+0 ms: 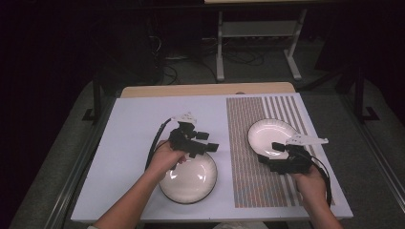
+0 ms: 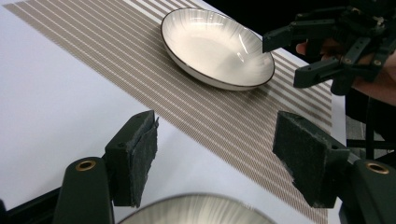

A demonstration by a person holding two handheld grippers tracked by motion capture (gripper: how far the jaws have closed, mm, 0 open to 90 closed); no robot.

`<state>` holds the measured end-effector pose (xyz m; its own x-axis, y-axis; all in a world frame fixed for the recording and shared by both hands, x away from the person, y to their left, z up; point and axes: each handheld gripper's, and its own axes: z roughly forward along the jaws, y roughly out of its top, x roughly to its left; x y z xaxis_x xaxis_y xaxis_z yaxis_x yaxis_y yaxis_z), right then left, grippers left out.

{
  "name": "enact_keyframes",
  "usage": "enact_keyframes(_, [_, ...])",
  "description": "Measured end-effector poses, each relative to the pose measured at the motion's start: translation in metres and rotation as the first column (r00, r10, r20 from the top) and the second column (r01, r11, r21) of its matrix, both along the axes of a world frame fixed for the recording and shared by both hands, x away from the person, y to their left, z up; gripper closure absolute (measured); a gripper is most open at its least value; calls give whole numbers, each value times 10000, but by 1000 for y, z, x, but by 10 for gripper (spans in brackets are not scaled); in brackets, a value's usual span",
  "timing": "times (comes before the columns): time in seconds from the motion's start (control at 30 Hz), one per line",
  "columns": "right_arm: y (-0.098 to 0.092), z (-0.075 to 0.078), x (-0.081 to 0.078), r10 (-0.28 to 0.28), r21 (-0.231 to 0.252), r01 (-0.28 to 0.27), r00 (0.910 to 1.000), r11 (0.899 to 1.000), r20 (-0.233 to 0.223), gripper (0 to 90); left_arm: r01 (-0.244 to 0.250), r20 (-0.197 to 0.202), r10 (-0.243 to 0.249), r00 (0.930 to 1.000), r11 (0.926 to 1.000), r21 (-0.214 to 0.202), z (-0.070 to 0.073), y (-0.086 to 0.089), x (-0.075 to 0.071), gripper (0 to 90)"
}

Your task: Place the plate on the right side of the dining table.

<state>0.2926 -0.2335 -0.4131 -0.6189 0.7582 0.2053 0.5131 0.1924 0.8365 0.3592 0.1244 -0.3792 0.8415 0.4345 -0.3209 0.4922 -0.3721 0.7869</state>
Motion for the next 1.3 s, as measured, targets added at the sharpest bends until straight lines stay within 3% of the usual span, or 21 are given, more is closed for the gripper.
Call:
enact_keyframes(0.3, [0,1,-5,504,-48,-503,9983,9987,292,205,-194,246,198,9995,9997,-159,4,34,-10,295])
enact_keyframes(0.73, [-4,2,-6,675,123,-684,9959,9976,594,223,-36,938,57,9956,9997,-228,6,81,-27,288])
enact_keyframes(1.0, [-7,2,-5,767,72,-774,9948,9970,674,226,-533,1093,584,9923,9974,-491,6,115,-35,288])
enact_keyframes(1.3, [-5,1,-4,1151,60,-1160,9898,9932,834,226,-731,1385,768,9874,9968,-319,2,143,-50,289])
